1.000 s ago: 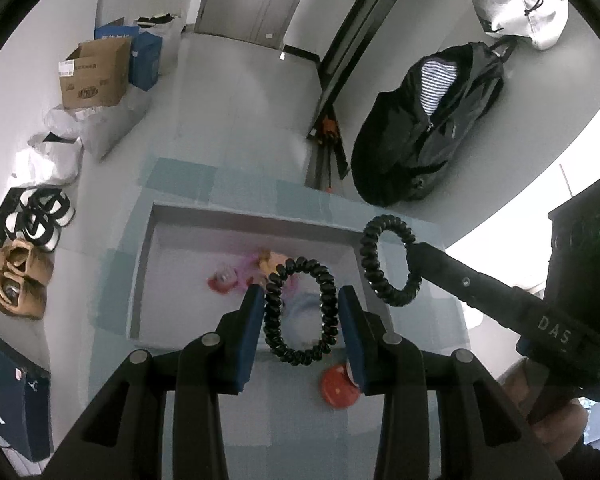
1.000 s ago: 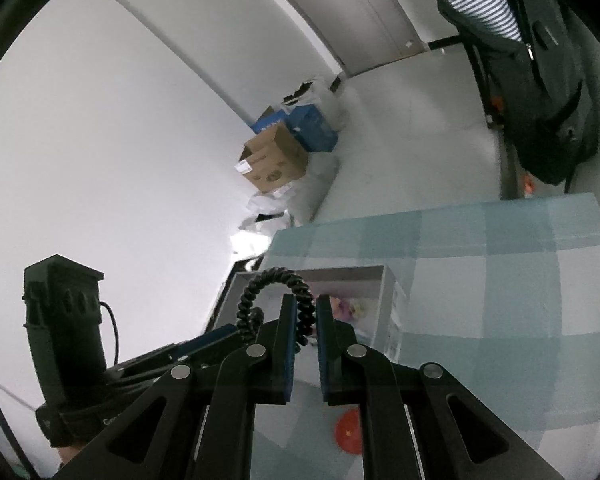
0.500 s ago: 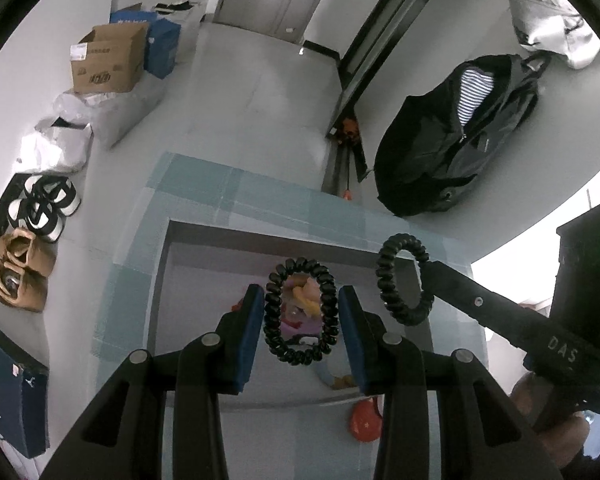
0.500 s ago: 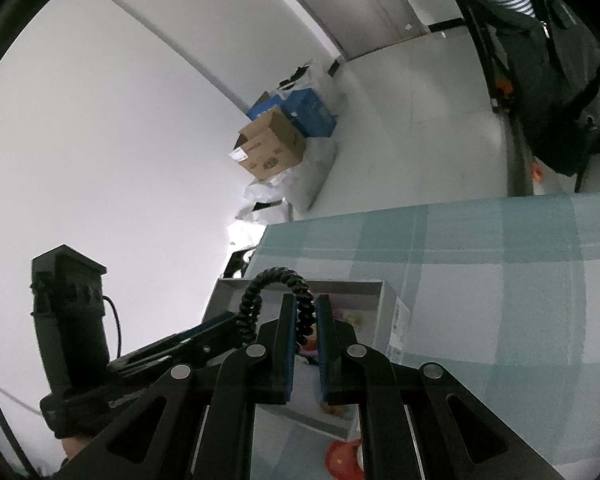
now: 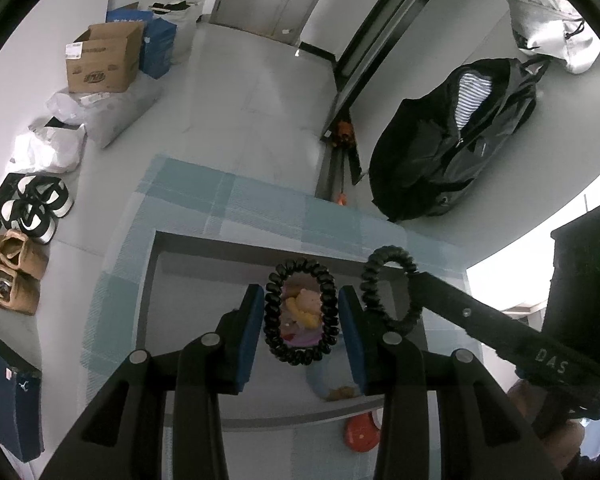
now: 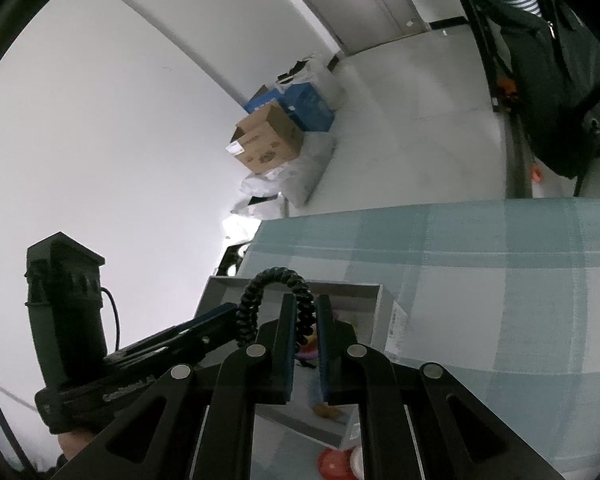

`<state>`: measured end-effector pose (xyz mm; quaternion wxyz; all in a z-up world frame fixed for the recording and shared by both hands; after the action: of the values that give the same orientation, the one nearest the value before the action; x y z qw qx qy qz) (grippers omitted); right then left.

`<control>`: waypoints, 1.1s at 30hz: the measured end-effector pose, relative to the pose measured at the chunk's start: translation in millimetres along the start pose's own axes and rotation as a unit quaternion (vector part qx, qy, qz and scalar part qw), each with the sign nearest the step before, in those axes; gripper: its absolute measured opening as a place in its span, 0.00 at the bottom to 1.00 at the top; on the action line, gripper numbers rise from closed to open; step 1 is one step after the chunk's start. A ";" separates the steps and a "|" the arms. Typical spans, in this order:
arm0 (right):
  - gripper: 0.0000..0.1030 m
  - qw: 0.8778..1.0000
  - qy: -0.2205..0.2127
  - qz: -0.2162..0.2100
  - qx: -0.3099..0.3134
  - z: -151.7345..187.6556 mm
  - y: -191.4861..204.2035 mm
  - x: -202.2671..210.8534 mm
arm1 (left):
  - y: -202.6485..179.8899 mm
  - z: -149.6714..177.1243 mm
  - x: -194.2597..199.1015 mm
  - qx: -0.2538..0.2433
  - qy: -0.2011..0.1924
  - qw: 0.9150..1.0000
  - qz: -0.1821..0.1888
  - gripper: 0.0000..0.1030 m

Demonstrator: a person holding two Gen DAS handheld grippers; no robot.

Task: Organize jewelry
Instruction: 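Carry both bracelets over the grey box and open both tools to drop them, then move both tools back to the red and white round badges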

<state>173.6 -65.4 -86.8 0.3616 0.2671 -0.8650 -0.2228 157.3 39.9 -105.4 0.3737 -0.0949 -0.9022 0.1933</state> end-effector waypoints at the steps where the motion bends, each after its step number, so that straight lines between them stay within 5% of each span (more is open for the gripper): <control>1: 0.08 1.000 0.000 0.001 0.001 0.1 0.0 0.3 | -0.5 -0.8 1.2 -0.003 -0.004 1.000 -0.002 0.32; 9: 0.13 1.000 0.005 0.018 0.007 4.7 -2.8 0.0 | 1.7 6.5 -4.4 0.004 0.016 1.000 -0.013 0.42; 13: 0.29 1.000 0.000 0.020 0.000 3.2 -6.7 5.3 | 5.3 -2.5 6.6 0.020 -0.013 1.000 -0.012 0.68; 20: 0.48 1.000 -0.017 0.024 0.010 0.5 -4.5 16.6 | -1.7 -2.7 13.3 0.008 -0.025 1.000 -0.013 0.68; 33: 0.60 0.999 -0.037 0.022 0.027 5.3 3.4 38.6 | -17.9 5.3 34.9 -0.095 -0.057 0.993 -0.046 0.68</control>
<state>145.7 -85.8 -68.7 0.3265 0.2492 -0.8894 -0.2008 128.5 33.1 -79.1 0.3191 -0.0773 -0.9398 0.0950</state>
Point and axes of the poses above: each gripper's, at about its wrist camera, not at the fingertips, and x roughly against the way its jaws point, y to its left, z to its underside, the point moved 9 cm from there along -x, roughly the way its jaws point, and after that the axes turned 13 degrees about -y, right-handed, at the moved point
